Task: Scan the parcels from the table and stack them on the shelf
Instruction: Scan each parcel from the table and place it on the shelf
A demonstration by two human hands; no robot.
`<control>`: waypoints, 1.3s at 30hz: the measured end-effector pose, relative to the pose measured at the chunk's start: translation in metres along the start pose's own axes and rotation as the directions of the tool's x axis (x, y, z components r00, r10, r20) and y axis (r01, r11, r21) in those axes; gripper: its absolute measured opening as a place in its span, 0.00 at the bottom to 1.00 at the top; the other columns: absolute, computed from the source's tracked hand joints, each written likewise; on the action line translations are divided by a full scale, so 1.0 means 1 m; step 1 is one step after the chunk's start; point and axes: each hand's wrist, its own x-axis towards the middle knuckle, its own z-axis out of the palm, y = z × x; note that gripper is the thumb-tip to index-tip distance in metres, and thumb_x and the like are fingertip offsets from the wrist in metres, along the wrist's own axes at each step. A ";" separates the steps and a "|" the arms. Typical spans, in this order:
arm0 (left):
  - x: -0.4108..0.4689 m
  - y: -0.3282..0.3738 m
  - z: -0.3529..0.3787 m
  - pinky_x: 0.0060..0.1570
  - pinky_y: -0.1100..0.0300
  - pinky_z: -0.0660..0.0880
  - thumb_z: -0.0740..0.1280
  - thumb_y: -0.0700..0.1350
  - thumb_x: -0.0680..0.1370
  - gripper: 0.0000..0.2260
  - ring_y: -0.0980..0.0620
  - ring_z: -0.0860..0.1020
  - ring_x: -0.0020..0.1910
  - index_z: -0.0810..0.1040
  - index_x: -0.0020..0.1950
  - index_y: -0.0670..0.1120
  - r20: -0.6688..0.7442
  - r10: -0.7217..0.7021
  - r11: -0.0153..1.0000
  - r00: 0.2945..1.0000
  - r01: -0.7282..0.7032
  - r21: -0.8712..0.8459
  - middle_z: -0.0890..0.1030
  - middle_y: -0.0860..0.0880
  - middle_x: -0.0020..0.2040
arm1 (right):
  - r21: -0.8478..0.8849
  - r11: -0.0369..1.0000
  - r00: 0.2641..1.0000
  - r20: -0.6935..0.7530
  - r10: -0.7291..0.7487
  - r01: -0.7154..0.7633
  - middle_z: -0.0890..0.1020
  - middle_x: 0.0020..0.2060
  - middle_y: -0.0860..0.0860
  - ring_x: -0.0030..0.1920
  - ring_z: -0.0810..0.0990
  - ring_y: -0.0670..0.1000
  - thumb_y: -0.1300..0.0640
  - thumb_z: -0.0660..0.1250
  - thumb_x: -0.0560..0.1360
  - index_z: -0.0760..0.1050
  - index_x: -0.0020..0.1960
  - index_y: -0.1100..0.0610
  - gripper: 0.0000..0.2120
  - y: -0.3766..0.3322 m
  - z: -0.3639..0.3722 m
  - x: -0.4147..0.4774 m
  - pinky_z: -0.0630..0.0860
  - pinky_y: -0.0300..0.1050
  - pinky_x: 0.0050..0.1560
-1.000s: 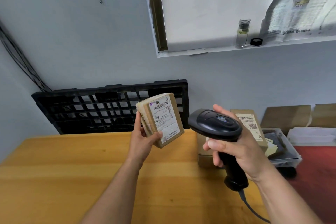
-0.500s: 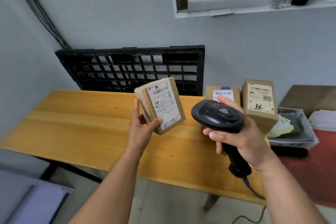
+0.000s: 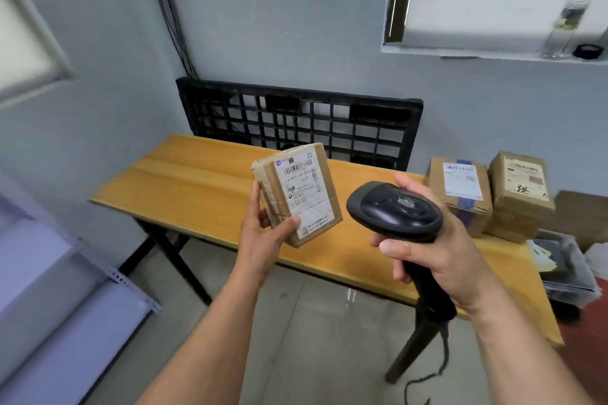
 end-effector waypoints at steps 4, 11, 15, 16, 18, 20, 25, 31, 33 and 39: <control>-0.035 0.004 -0.072 0.54 0.65 0.77 0.73 0.37 0.74 0.42 0.54 0.77 0.62 0.53 0.79 0.58 -0.113 0.002 1.000 0.994 -0.002 -0.005 0.78 0.48 0.64 | -0.006 0.999 0.995 0.090 -0.045 0.046 0.84 0.43 0.64 0.27 0.78 0.59 0.55 0.82 0.60 0.62 0.75 0.43 0.48 -0.008 0.062 -0.008 0.76 0.50 0.28; -0.095 0.014 -0.192 0.56 0.60 0.77 0.76 0.40 0.71 0.41 0.56 0.79 0.58 0.58 0.76 0.62 -0.334 -0.009 1.000 0.943 0.009 -0.002 0.80 0.51 0.59 | 0.005 0.993 0.953 0.279 -0.115 0.119 0.84 0.43 0.63 0.28 0.77 0.60 0.57 0.81 0.60 0.64 0.73 0.41 0.46 -0.021 0.174 -0.003 0.75 0.57 0.33; -0.123 0.019 -0.248 0.62 0.47 0.76 0.78 0.47 0.67 0.40 0.53 0.80 0.58 0.62 0.73 0.64 -0.464 -0.016 1.000 0.886 0.011 -0.014 0.82 0.51 0.58 | 0.027 0.990 0.901 0.413 -0.135 0.136 0.84 0.43 0.63 0.27 0.77 0.58 0.61 0.82 0.60 0.65 0.70 0.38 0.47 -0.028 0.233 0.006 0.75 0.52 0.28; -0.129 0.020 -0.262 0.60 0.48 0.77 0.77 0.44 0.70 0.38 0.53 0.80 0.58 0.62 0.73 0.62 -0.494 -0.007 1.000 0.869 0.004 -0.007 0.82 0.50 0.58 | 0.042 0.990 0.883 0.448 -0.138 0.134 0.84 0.42 0.64 0.27 0.76 0.58 0.61 0.80 0.60 0.65 0.70 0.37 0.45 -0.028 0.248 0.009 0.74 0.50 0.27; -0.140 0.021 -0.282 0.55 0.56 0.80 0.73 0.39 0.73 0.35 0.53 0.80 0.57 0.61 0.75 0.59 -0.544 0.010 1.000 0.839 -0.011 0.001 0.81 0.49 0.58 | 0.069 0.990 0.852 0.504 -0.143 0.125 0.83 0.42 0.65 0.27 0.76 0.58 0.62 0.78 0.60 0.65 0.68 0.37 0.44 -0.030 0.273 0.014 0.73 0.49 0.25; -0.152 0.022 -0.305 0.45 0.64 0.80 0.72 0.39 0.75 0.34 0.54 0.81 0.55 0.62 0.75 0.57 -0.604 0.022 1.000 0.797 -0.021 0.009 0.81 0.50 0.57 | 0.094 0.988 0.809 0.566 -0.157 0.126 0.83 0.41 0.65 0.26 0.76 0.58 0.63 0.81 0.60 0.65 0.68 0.37 0.45 -0.033 0.303 0.021 0.73 0.48 0.24; -0.171 0.030 -0.364 0.37 0.71 0.76 0.72 0.41 0.75 0.32 0.59 0.82 0.50 0.62 0.75 0.57 -0.732 0.036 0.999 0.680 -0.018 0.032 0.82 0.49 0.57 | 0.162 0.980 0.701 0.686 -0.194 0.113 0.84 0.40 0.60 0.25 0.75 0.57 0.66 0.81 0.61 0.66 0.68 0.39 0.45 -0.040 0.374 0.043 0.72 0.45 0.24; -0.171 0.043 -0.428 0.40 0.70 0.77 0.70 0.45 0.76 0.32 0.57 0.80 0.54 0.61 0.76 0.58 -0.825 0.083 0.993 0.560 0.023 0.116 0.81 0.51 0.59 | 0.184 0.976 0.597 0.772 -0.216 0.114 0.83 0.41 0.63 0.25 0.76 0.55 0.64 0.80 0.61 0.65 0.70 0.41 0.45 -0.055 0.450 0.080 0.73 0.47 0.25; -0.169 0.049 -0.447 0.46 0.66 0.78 0.70 0.45 0.76 0.32 0.55 0.80 0.56 0.61 0.76 0.59 -0.843 0.091 0.990 0.530 0.042 0.134 0.81 0.52 0.59 | 0.180 0.974 0.570 0.790 -0.226 0.137 0.84 0.44 0.60 0.26 0.77 0.56 0.63 0.81 0.61 0.66 0.71 0.41 0.46 -0.061 0.473 0.094 0.75 0.48 0.27; -0.160 0.066 -0.497 0.57 0.50 0.79 0.71 0.46 0.76 0.32 0.52 0.80 0.58 0.61 0.75 0.60 -0.883 0.145 0.983 0.446 0.040 0.181 0.81 0.51 0.60 | 0.215 0.965 0.502 0.824 -0.263 0.153 0.84 0.50 0.56 0.29 0.79 0.58 0.63 0.80 0.61 0.68 0.70 0.38 0.44 -0.074 0.530 0.130 0.77 0.50 0.29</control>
